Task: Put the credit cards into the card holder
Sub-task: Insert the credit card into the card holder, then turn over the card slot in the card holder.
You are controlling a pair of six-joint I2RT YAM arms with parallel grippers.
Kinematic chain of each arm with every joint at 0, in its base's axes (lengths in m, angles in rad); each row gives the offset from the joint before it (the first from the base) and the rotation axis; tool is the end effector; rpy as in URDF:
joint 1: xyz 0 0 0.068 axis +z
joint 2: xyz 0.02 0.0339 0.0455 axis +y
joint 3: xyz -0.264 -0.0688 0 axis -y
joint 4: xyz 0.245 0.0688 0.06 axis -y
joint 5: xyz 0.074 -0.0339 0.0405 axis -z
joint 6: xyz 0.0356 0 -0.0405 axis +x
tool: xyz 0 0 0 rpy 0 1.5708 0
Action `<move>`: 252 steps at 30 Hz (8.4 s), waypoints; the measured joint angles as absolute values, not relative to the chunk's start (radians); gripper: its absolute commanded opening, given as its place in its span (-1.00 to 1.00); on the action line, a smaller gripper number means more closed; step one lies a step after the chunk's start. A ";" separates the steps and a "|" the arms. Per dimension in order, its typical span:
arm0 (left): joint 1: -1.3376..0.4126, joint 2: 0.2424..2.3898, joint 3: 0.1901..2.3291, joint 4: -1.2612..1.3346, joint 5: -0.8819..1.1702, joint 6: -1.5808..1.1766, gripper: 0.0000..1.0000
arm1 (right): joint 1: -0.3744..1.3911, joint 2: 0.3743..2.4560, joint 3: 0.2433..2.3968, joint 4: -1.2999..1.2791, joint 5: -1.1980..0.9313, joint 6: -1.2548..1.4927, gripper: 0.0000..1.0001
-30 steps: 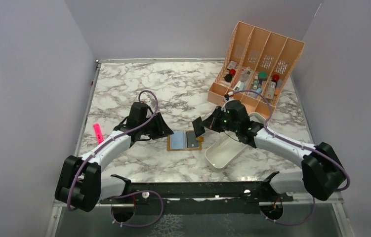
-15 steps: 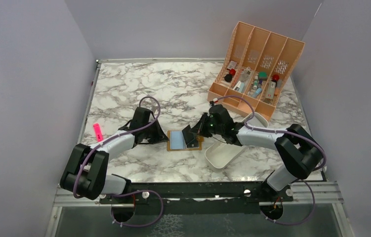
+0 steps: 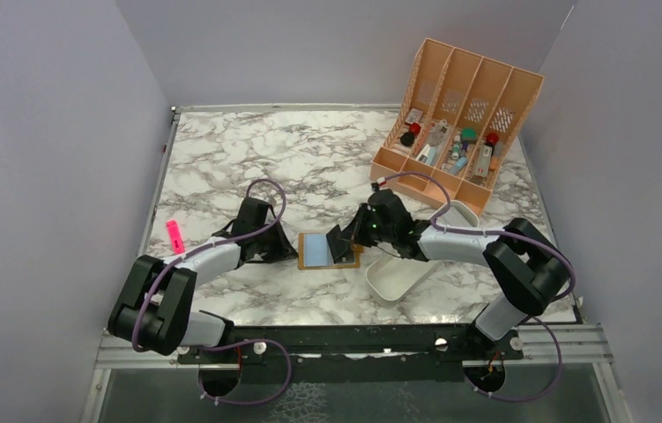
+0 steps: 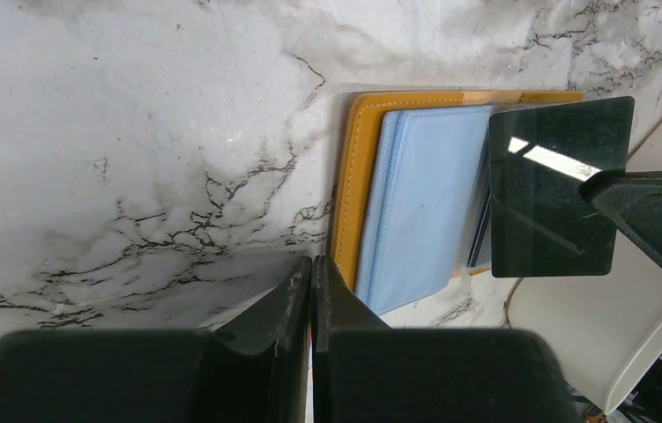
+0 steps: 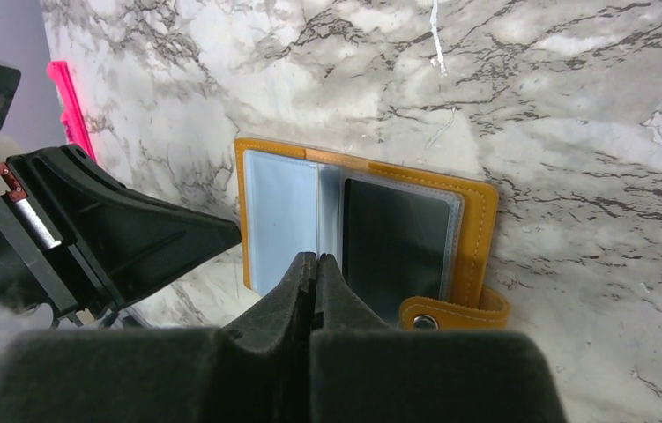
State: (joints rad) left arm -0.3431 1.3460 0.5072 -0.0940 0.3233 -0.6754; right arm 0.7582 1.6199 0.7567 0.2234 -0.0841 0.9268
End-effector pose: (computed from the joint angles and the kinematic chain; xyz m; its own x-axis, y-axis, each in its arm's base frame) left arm 0.2163 -0.0893 0.1422 -0.9012 -0.3076 -0.3053 -0.0849 0.8162 -0.5715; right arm 0.2344 0.2261 0.1646 -0.8473 0.2951 -0.4415 -0.0941 0.7349 0.6716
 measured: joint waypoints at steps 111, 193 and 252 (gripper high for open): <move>-0.423 1.379 0.533 -0.039 0.248 -0.694 -0.70 | 0.765 1.787 0.773 0.395 -0.191 0.877 -0.14; -0.405 1.402 0.608 -0.079 0.357 -0.699 -0.19 | 0.806 1.763 0.838 0.223 -0.222 0.797 -0.46; -0.445 1.430 0.609 0.118 0.561 -0.766 -0.01 | 0.807 1.660 0.884 0.008 -0.054 0.665 -0.31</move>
